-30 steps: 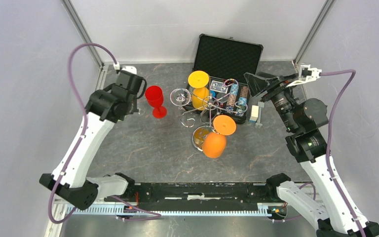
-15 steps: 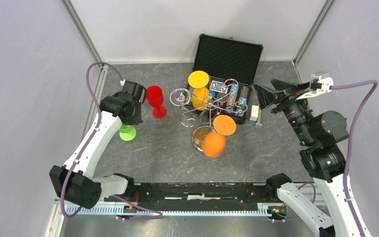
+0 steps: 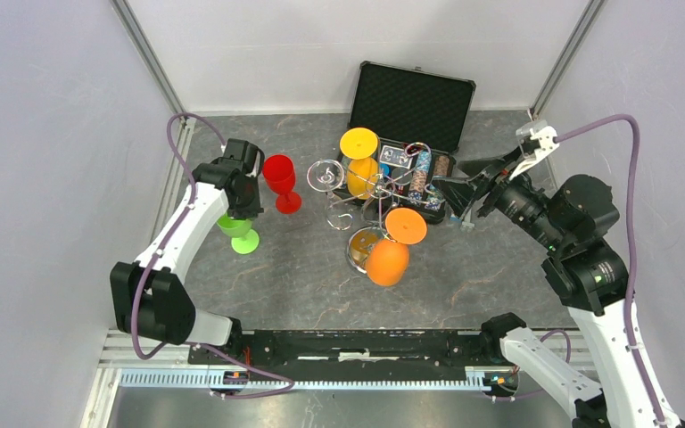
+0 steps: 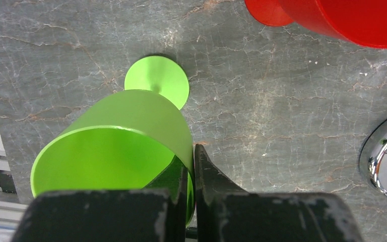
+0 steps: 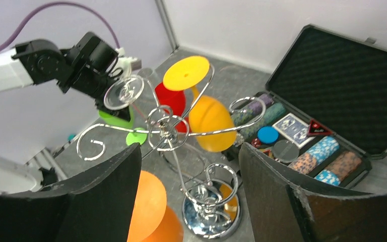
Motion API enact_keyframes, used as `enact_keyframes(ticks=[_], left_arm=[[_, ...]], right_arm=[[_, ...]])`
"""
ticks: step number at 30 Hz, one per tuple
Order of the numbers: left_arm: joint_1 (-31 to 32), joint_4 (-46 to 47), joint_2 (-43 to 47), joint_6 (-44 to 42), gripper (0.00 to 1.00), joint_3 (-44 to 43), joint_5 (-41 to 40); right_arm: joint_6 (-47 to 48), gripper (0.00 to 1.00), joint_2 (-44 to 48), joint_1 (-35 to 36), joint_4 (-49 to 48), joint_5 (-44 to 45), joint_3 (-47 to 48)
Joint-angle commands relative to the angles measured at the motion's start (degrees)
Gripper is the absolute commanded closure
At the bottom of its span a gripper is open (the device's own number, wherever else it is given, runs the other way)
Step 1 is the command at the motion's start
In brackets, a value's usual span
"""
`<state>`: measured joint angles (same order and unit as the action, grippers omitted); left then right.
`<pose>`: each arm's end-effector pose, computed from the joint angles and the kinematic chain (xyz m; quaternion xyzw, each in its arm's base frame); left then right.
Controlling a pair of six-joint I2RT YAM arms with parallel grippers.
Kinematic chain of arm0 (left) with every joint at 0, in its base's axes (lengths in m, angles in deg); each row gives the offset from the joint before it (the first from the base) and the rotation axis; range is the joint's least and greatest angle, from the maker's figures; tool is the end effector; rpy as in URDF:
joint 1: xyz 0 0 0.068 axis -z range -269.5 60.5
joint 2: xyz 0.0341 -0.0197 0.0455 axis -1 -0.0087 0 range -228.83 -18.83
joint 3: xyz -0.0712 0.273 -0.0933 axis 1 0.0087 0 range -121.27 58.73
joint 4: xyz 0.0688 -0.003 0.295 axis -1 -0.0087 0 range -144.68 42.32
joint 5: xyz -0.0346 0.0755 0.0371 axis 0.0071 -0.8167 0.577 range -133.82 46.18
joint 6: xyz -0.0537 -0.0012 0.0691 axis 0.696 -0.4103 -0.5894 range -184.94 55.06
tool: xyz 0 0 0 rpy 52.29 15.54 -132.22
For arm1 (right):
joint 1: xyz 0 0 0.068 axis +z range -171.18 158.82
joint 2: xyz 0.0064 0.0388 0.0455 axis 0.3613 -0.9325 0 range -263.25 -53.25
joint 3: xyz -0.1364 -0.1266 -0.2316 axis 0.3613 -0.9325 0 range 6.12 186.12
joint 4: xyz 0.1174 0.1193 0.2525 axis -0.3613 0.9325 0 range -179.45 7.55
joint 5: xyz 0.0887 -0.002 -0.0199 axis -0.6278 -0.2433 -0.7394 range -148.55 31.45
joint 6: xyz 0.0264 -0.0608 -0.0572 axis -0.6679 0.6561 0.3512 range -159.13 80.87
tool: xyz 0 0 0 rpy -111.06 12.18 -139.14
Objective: Take the wine glass off the wine glass rack
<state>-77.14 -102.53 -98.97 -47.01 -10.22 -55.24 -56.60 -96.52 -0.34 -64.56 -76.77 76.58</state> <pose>0.3222 -0.0549 0.2640 -0.0679 0.9712 0.0400 0.2248 0.1658 0.0891 0.5028 -0.1343 0.6804 0.3372 0.6366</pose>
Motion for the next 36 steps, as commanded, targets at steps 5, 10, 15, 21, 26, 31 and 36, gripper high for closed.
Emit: enact_keyframes(ticks=[5, 10, 15, 21, 26, 31, 36], left_arm=[[-0.5, 1.7, 1.7, 1.5, 0.59, -1.8, -1.9], [-0.6, 1.8, 7.3, 1.5, 0.39, -2.9, -3.7], [-0.6, 4.3, 15.1, 1.9, 0.16, -3.5, -2.2], [-0.6, 14.7, 26.4, 1.3, 0.0, 2.5, 4.0], [-0.6, 19.8, 31.6, 0.3, 0.0, 7.2, 5.6], [-0.6, 21.6, 34.1, 0.3, 0.0, 9.5, 6.0], [-0.6, 22.8, 35.0, 0.4, 0.0, 10.8, 7.1]], right_arm=[[-2.7, 0.24, 0.6, -0.2, 4.2, -5.6, 0.2], [-5.9, 0.25, 0.0, -0.2, 5.4, -6.7, -0.7], [-9.0, 0.26, -0.1, -0.2, 10.0, -4.9, -0.2], [-13.8, 0.26, 1.8, -0.2, 14.1, -2.7, -1.9], [-23.9, 0.23, 7.7, -0.2, 7.2, -3.9, -11.1], [-42.2, 0.21, 16.2, -0.2, -11.9, -7.6, -28.6], [-50.2, 0.21, 22.2, -0.1, -19.1, -1.8, -35.3]])
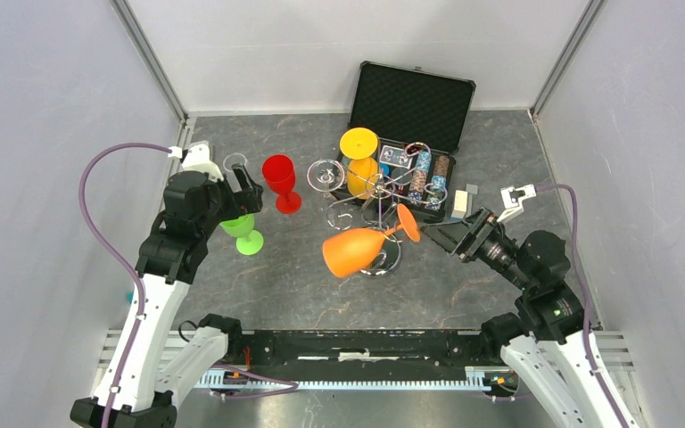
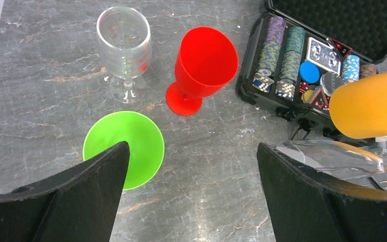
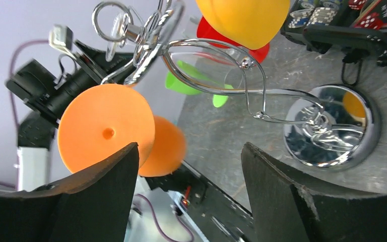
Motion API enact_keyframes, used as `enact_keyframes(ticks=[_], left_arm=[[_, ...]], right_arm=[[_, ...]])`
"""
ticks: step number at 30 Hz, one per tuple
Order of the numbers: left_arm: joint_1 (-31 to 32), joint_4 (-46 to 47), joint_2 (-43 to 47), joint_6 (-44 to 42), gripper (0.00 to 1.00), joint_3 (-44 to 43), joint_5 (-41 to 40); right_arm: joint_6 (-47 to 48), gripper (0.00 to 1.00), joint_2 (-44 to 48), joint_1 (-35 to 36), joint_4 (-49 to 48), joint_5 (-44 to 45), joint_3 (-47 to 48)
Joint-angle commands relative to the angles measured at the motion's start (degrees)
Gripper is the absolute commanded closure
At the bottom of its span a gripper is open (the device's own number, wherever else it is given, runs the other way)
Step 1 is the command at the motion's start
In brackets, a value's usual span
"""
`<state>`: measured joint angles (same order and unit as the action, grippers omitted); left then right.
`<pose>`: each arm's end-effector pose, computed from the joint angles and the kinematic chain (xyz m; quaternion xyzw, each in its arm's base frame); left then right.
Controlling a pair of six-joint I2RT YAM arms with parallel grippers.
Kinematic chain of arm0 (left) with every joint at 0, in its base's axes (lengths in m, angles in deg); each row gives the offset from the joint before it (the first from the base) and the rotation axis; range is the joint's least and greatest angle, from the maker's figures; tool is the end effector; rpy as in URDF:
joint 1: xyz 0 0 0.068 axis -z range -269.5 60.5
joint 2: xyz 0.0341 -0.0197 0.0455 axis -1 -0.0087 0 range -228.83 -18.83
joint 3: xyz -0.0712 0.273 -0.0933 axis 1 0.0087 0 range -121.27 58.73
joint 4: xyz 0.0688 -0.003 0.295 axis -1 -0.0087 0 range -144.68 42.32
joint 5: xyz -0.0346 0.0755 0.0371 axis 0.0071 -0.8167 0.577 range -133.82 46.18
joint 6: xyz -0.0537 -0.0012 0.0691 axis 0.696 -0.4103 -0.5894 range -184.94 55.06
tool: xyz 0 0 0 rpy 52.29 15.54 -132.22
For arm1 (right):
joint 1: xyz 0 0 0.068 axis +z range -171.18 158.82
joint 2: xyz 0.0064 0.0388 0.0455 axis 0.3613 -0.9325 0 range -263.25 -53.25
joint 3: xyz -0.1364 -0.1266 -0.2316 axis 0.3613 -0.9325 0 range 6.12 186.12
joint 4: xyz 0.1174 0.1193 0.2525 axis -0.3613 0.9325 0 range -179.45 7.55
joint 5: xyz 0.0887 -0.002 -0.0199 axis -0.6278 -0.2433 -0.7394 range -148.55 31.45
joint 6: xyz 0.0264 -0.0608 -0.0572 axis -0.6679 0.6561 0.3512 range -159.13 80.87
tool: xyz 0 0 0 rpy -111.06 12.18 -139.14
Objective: Take the wine glass off the wine glass rack
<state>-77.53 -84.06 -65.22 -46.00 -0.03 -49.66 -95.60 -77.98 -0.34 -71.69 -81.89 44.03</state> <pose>0.2247 -0.0396 0.3818 -0.0786 0.8344 -0.1038 0.5355 0.1478 0.0891 0.3470 0.0895 0.7271 0.5310 0.4259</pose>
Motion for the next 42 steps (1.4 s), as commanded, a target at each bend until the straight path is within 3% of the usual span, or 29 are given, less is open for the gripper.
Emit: enact_keyframes(ticks=[1, 5, 16, 24, 33, 42], left_arm=[[-0.2, 4.3, 1.2, -0.7, 0.0, 0.6, 1.6], [-0.2, 4.1, 1.1, -0.8, 0.0, 0.7, 1.2], [-0.2, 3.3, 1.1, -1.5, 0.0, 1.5, -0.2], [-0.2, 3.4, 0.7, -1.4, 0.0, 1.5, 0.3], [-0.2, 3.3, 0.4, -1.8, 0.0, 1.6, 1.0], [-0.2, 3.3, 0.0, -1.4, 0.0, 1.7, 1.4]], right_arm=[[-11.6, 0.21, 4.4, -0.2, -12.0, 4.4, -2.8], [-13.1, 0.21, 5.8, -0.2, -11.9, 7.0, -2.9], [-15.8, 0.16, 4.4, -0.2, -16.1, 3.3, -5.6], [-15.5, 0.17, 3.0, -0.2, -13.3, 1.6, -5.5], [-17.8, 0.19, 3.9, -0.2, -16.4, 0.9, -6.5], [-17.8, 0.35, 1.4, -0.1, -17.3, -2.7, -5.8]])
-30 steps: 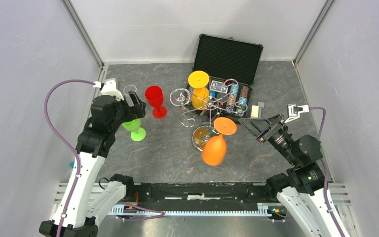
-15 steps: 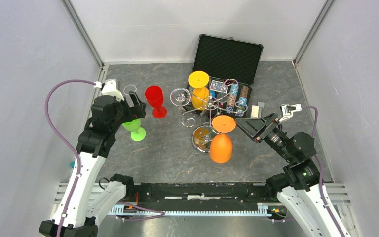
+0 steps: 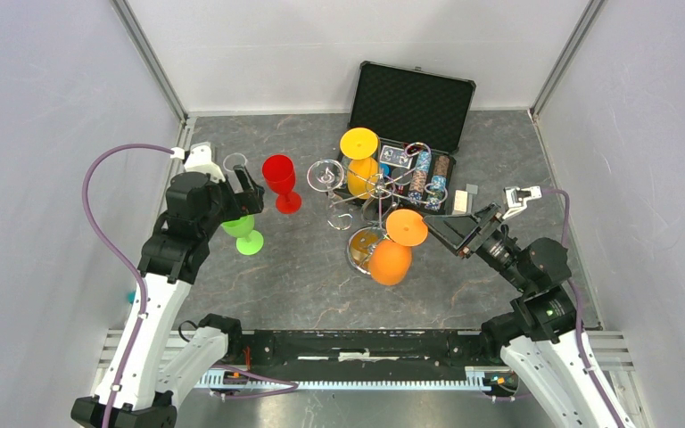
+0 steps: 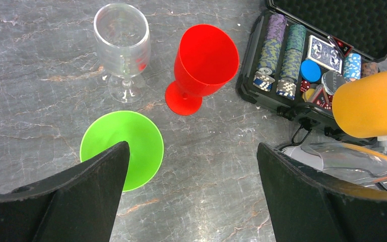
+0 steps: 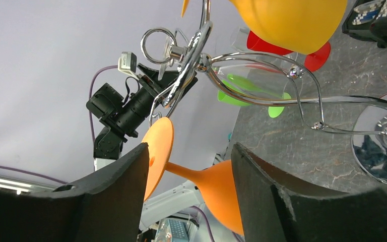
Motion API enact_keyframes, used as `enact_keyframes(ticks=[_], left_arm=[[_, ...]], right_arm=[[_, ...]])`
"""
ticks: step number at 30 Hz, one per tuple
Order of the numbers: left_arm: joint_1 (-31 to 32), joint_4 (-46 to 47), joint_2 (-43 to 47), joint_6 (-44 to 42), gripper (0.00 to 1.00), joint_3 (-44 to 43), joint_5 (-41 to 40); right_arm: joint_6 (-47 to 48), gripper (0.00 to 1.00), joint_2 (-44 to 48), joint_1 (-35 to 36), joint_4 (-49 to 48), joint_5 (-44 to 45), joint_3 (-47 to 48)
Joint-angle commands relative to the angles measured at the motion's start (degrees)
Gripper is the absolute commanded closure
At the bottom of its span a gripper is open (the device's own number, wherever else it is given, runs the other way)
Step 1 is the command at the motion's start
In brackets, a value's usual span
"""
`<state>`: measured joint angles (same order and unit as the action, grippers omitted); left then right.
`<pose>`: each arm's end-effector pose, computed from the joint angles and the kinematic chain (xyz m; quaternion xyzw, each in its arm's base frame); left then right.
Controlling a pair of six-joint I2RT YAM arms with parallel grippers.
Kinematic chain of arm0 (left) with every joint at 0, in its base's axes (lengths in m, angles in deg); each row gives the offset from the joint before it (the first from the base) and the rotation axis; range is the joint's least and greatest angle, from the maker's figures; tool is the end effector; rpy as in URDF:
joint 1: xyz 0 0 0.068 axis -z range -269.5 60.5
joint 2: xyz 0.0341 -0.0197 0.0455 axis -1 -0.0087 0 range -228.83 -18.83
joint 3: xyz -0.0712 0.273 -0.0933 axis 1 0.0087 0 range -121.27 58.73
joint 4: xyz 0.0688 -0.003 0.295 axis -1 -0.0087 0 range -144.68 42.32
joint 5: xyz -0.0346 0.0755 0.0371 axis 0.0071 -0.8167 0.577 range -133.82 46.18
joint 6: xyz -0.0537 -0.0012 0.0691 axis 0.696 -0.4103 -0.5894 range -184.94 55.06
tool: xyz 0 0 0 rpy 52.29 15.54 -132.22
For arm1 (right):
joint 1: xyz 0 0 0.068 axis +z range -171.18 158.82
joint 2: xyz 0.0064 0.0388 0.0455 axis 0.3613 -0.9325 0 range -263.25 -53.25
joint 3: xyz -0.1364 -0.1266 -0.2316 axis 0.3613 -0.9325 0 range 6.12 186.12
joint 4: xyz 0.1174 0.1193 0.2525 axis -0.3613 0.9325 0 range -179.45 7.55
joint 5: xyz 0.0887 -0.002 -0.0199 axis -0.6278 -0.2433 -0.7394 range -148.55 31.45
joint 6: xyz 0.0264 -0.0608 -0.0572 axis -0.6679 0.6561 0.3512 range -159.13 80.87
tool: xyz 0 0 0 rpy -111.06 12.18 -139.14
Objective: Take the wine glass off the wine glass rack
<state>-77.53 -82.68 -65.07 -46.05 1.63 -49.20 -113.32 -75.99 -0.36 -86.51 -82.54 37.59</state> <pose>0.2270 -0.0407 0.3738 -0.0761 0.8354 -0.1065 0.5339 0.1515 0.0913 0.3429 0.1567 0.6553 0.6292 0.3875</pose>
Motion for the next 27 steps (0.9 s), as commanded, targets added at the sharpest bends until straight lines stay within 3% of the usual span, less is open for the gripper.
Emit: enact_keyframes(ticks=[1, 7, 17, 27], left_arm=[[-0.2, 2.0, -0.2, -1.3, 0.0, 0.1, 1.0], [-0.2, 2.0, -0.8, -1.3, 0.0, 0.0, 1.4], [-0.2, 1.7, -1.8, -1.4, 0.0, -0.2, 0.7], [-0.2, 1.5, -2.4, -1.4, 0.0, -0.2, 0.8]], right_arm=[[0.1, 0.35, -0.7, -0.1, -2.4, -2.1, 1.0], [0.6, 0.42, -1.8, -0.1, -4.4, -3.6, 1.1], [0.5, 0.44, -3.2, -0.1, -8.1, -5.8, 1.1], [-1.6, 0.62, -3.7, -0.1, -12.2, -7.5, -0.1]])
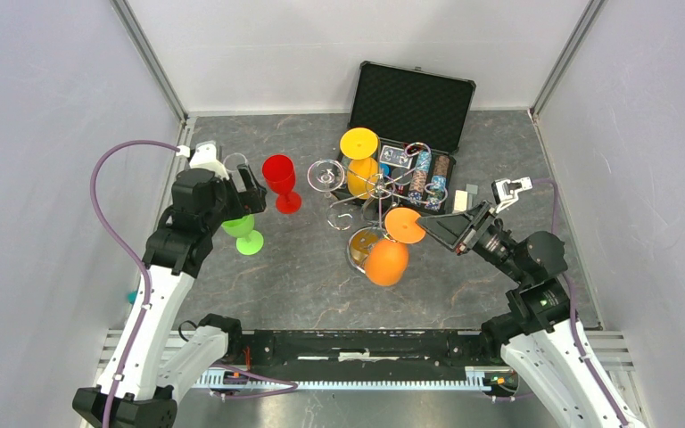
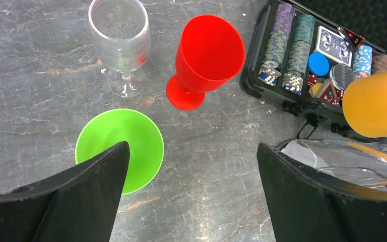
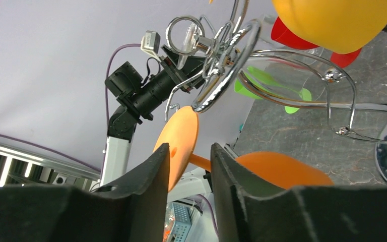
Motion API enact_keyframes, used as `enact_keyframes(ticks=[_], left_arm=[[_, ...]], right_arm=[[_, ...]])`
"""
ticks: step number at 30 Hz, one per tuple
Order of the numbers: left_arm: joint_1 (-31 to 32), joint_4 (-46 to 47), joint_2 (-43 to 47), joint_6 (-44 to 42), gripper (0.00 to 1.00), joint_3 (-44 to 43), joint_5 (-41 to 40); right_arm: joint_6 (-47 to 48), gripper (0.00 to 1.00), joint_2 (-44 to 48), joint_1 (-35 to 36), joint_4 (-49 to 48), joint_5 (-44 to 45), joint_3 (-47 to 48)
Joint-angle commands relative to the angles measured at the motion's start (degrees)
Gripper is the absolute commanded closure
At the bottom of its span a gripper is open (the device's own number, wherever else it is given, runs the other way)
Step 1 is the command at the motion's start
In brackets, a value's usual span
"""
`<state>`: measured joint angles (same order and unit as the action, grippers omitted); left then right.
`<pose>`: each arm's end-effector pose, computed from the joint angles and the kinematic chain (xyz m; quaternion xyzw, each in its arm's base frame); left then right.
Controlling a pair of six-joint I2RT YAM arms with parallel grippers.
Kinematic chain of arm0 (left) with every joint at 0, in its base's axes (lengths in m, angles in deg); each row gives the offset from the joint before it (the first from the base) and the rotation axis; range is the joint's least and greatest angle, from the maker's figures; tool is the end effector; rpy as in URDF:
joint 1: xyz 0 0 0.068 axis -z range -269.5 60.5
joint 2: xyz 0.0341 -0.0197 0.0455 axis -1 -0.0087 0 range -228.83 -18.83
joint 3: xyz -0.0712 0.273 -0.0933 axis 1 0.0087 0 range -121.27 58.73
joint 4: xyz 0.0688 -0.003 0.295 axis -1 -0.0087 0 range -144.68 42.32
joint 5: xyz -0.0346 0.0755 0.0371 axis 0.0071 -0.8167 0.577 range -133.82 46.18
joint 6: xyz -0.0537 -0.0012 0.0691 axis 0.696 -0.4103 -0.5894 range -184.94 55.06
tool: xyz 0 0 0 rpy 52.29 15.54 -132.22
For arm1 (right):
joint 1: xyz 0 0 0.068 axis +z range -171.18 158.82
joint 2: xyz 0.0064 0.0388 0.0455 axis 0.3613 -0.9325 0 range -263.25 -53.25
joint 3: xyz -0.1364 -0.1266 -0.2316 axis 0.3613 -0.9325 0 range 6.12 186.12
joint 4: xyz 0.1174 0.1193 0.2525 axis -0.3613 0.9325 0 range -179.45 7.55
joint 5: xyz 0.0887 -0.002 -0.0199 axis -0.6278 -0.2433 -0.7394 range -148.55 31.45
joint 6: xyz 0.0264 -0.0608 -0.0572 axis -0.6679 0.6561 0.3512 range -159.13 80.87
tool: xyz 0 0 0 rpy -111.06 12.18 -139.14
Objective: Take the wine glass off the wine glass rack
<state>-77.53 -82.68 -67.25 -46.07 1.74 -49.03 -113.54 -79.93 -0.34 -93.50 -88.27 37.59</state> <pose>0.2366 -0.0430 0.3648 -0.0750 0.8462 -0.1027 0.5175 0.1586 0.1015 0.3488 0.1094 0.6491 0.6547 0.3715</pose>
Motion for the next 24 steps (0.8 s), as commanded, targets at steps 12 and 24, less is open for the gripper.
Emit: enact_keyframes(ticks=[12, 24], left_arm=[[-0.2, 1.2, -0.3, -1.6, 0.0, -0.2, 0.6], [-0.2, 0.7, -0.6, -1.9, 0.0, -0.3, 0.9]], right_arm=[[-6.2, 0.66, -1.0, -0.1, -9.9, -5.5, -2.2], [-9.8, 0.84, -2.9, -0.1, -12.7, -10.0, -1.2]])
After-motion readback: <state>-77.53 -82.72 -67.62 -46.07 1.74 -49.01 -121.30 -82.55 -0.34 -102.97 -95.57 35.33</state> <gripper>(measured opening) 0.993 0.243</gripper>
